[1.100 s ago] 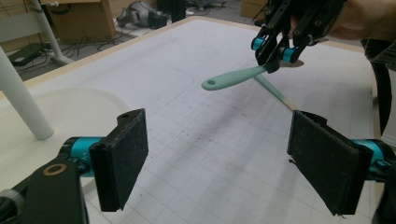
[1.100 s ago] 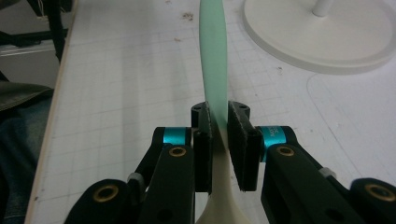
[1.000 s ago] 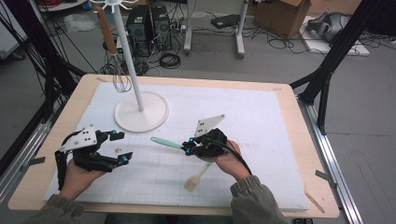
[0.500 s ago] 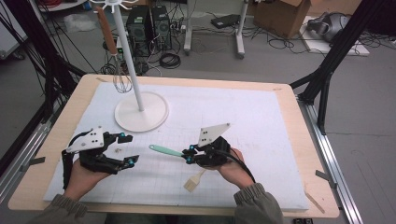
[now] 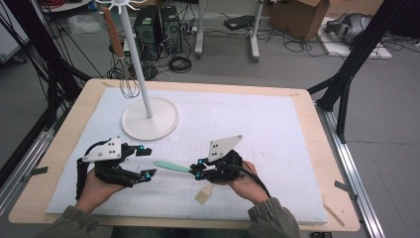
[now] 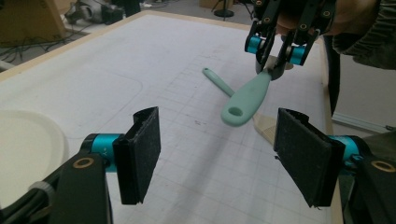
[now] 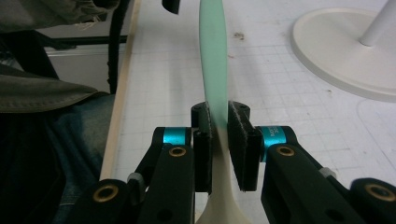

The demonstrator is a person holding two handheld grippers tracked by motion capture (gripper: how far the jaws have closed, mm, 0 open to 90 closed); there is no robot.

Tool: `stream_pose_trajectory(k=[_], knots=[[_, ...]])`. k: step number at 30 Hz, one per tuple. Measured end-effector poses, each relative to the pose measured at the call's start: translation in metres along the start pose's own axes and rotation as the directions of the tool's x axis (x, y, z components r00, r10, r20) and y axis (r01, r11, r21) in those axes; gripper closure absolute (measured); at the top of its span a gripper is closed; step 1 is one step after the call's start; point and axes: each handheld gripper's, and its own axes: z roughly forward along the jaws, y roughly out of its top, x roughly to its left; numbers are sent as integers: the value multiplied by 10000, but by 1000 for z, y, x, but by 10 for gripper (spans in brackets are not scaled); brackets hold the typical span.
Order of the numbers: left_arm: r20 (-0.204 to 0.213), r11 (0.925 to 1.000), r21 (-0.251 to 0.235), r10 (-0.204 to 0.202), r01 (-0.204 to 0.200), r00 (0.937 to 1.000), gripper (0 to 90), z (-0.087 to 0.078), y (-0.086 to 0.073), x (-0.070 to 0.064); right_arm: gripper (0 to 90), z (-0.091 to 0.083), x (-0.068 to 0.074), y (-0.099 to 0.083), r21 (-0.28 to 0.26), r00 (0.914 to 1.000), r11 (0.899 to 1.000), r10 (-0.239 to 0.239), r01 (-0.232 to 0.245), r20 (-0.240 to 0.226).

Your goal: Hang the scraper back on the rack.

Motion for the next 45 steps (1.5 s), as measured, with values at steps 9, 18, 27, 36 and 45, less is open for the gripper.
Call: stream_pose_trajectory(k=[9, 18, 27, 36, 45], knots=[[665, 9998, 113, 163, -170, 9977, 417, 12, 2, -4, 805, 4, 3, 4, 5, 9996, 9999, -153, 153, -230], [1209, 9990, 277, 301, -337, 9922, 505, 19, 1, -7, 805, 9, 4, 6, 103, 9986, 9996, -240, 245, -463], [1593, 9980, 391, 433, -502, 9863, 593, 20, 0, -8, 805, 14, 5, 9, 217, 9971, 9991, -351, 366, -674], [1735, 9975, 509, 389, -484, 9841, 632, 21, -1, -8, 805, 13, 5, 9, 235, 9963, 9987, -444, 462, -741], [1923, 9970, 560, 414, -531, 9805, 680, 22, -1, -8, 805, 13, 5, 9, 217, 9954, 9982, -537, 556, -796]])
